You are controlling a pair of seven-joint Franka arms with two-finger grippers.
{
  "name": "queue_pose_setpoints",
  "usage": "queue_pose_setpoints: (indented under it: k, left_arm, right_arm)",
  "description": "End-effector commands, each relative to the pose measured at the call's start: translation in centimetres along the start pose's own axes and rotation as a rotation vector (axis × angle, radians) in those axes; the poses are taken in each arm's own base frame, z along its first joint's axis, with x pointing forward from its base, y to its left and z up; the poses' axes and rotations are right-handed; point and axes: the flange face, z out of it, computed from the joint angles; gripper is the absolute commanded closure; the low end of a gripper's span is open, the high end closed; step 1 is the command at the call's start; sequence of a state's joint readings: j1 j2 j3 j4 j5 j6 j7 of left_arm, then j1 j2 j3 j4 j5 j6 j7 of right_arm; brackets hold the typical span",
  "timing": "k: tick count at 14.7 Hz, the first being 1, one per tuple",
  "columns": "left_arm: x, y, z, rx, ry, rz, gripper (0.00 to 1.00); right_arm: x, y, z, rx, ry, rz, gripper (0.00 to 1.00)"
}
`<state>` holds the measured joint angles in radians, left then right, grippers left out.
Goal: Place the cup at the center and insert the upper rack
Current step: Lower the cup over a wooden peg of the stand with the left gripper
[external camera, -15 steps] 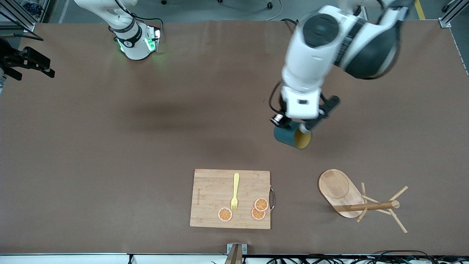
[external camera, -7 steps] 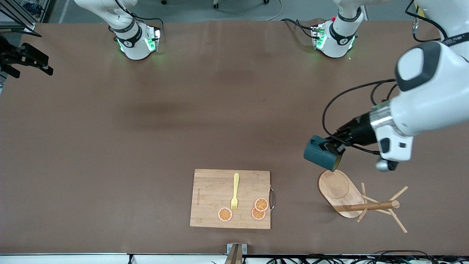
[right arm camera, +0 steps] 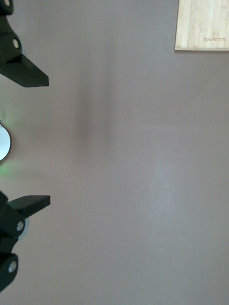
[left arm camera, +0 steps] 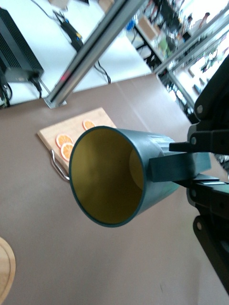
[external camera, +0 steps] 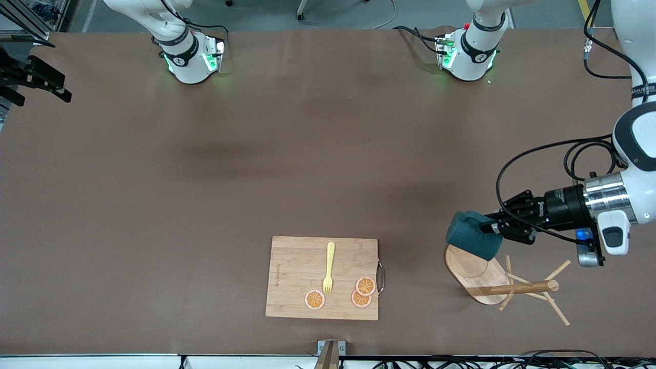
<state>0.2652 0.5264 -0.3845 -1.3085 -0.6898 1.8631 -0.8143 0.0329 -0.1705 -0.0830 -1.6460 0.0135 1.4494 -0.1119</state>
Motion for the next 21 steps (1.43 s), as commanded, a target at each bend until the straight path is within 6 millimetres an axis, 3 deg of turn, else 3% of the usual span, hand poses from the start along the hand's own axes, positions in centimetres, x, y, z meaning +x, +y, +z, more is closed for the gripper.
queue_pose_setpoints:
  k: [1,3,7,14,21]
  left_arm:
    - [3.0,-0.1,-0.4,-0.137,-0.072,-0.043,1.0]
    - [5.6,-1.2,-0.5,-0.196,-0.116,-0.086,1.0]
    - [8.6,-2.9,-0.7,-0.222,-0.124,-0.116,1.0]
    - [11.3,-4.1,-0.4,-0.273,-0.129,-0.154,1.0]
    - [14.8,-6.5,-2.2,-0.363,-0.154,-0.189,0.99]
  right_arm:
    - [-0.8,0.0,-0.3,-0.011,0.006,-0.011,0.0]
    - [-0.8,0.0,-0.3,-0.011,0.006,-0.012,0.0]
    - [-1.0,0.0,-0.6,-0.017,0.012,-0.012,0.0]
    - [-0.9,-0.1,-0.5,-0.02,0.013,-0.015,0.0]
    - [-0.8,-0.1,-0.3,-0.02,0.011,-0.015,0.0]
